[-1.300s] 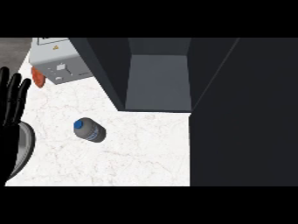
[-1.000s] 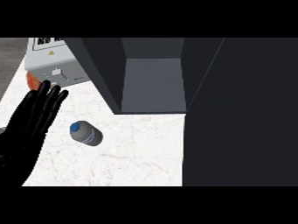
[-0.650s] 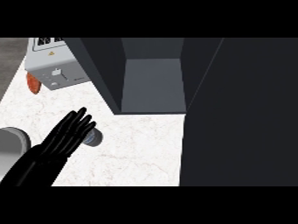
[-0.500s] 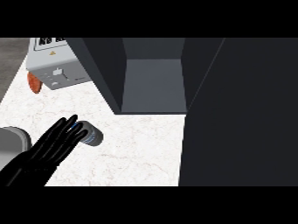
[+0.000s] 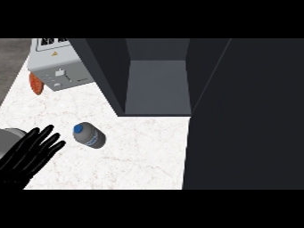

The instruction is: Pick up the bottled water, place it into the cabinet and close the cabinet

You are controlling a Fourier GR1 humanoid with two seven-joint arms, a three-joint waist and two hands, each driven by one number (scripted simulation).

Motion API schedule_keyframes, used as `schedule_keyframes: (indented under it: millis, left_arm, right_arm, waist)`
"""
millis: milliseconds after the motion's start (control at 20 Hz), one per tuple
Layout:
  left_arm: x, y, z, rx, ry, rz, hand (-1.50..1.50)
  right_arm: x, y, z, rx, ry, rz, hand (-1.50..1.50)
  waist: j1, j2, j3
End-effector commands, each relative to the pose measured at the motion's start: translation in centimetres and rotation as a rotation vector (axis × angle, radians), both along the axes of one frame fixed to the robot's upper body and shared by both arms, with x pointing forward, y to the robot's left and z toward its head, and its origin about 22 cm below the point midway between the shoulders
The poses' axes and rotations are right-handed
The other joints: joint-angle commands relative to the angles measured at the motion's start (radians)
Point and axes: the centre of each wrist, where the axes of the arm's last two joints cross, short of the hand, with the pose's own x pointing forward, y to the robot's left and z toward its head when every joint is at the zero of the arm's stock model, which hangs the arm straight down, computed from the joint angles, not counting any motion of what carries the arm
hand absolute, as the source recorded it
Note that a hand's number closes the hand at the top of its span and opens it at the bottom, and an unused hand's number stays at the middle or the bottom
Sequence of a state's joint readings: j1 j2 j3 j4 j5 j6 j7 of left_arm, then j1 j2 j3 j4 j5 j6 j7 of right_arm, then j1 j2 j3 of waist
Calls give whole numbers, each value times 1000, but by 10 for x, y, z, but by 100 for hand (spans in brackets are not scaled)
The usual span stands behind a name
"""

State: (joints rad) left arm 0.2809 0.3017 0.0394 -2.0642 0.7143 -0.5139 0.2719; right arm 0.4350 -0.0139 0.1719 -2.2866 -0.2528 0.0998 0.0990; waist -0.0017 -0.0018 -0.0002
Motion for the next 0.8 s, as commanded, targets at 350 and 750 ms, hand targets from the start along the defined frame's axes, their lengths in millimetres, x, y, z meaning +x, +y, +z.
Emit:
schedule_keyframes:
  millis: [350, 750]
  left_arm:
    - [-14, 38, -10, 10, -23, 29, -150]
    - [5, 55, -37, -9, -12, 104, -150]
  right_arm:
    - [-12, 3, 7, -29, -28, -6, -150]
    - [-16, -11, -22, -13, -1, 10, -150]
  waist:
    - [3, 0, 0]
    - [-1, 1, 0]
